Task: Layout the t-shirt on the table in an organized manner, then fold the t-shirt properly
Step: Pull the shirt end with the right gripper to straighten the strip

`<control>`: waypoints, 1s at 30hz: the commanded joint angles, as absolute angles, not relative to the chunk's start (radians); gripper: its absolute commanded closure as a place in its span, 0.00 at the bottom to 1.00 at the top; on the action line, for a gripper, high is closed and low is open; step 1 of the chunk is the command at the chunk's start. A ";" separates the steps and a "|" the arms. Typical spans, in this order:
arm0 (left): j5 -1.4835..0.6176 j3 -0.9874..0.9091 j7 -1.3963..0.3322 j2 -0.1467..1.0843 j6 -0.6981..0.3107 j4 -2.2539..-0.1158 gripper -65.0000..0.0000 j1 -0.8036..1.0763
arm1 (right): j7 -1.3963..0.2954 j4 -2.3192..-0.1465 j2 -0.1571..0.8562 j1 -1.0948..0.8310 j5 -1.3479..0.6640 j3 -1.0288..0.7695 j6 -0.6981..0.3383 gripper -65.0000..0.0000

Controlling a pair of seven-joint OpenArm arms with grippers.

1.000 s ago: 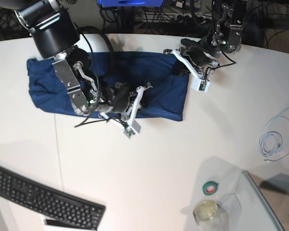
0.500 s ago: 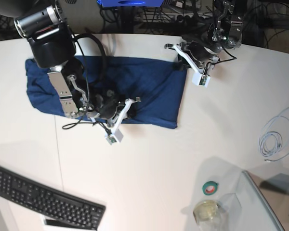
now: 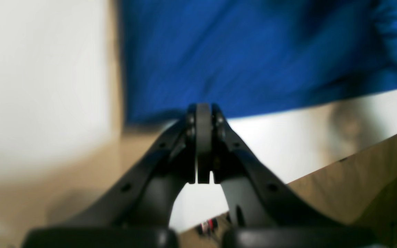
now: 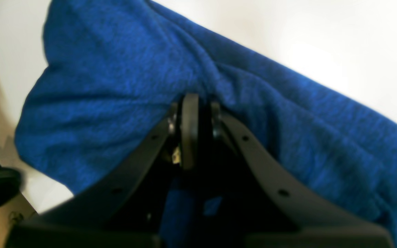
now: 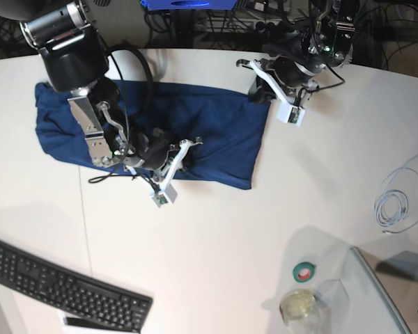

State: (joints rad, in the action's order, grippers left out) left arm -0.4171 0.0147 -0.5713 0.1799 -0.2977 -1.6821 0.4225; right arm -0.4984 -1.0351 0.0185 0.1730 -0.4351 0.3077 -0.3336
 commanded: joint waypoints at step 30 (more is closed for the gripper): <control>-0.418 0.022 -0.541 0.120 -0.303 -1.069 1.00 -0.236 | -0.607 -1.274 0.033 0.010 -0.443 0.403 -0.346 0.93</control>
State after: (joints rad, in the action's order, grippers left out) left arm -0.4095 0.0238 -0.5629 0.1154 -0.2985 -1.0538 -0.2108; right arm -0.6205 -1.2591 0.0265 -0.0029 -0.4282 0.4042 -0.3374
